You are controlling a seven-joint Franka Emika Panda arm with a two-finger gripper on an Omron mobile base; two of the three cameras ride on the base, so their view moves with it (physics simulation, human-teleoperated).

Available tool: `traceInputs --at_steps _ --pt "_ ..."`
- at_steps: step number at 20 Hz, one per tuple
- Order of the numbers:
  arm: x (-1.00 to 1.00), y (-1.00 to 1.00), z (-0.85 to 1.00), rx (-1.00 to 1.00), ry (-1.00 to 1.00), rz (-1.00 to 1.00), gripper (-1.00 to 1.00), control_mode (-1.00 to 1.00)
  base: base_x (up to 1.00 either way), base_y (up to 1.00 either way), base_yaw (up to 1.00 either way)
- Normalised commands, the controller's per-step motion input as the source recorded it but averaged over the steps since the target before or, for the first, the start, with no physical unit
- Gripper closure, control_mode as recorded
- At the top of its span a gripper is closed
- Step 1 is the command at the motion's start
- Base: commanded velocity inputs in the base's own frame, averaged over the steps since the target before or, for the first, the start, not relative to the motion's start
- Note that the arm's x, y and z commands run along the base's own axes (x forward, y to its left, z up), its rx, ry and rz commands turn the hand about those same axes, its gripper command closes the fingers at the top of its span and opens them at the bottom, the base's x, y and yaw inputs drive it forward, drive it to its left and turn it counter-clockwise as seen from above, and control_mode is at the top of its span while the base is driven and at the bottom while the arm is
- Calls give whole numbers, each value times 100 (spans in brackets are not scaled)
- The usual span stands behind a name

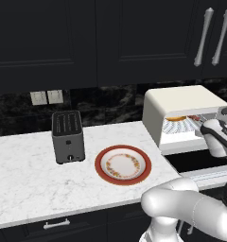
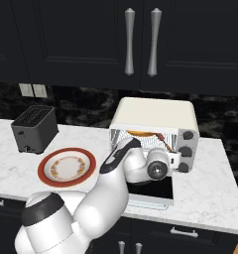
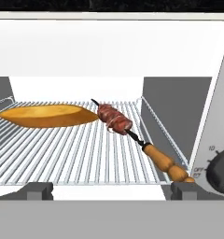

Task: Pick up the kebab skewer and baguette bread, and place them inside the toaster oven. Close the toaster oven door and start by setting the timer.

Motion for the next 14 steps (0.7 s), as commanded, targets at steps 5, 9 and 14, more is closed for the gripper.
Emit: traceInputs --at_steps 5,9,14 --pt "0 0 -5 0 0 3 -100 -100 0 0 0" --pt "0 -6 -2 0 0 0 -100 -100 0 0 0" --pt "0 -14 -1 0 0 0 -100 -100 0 0 0"
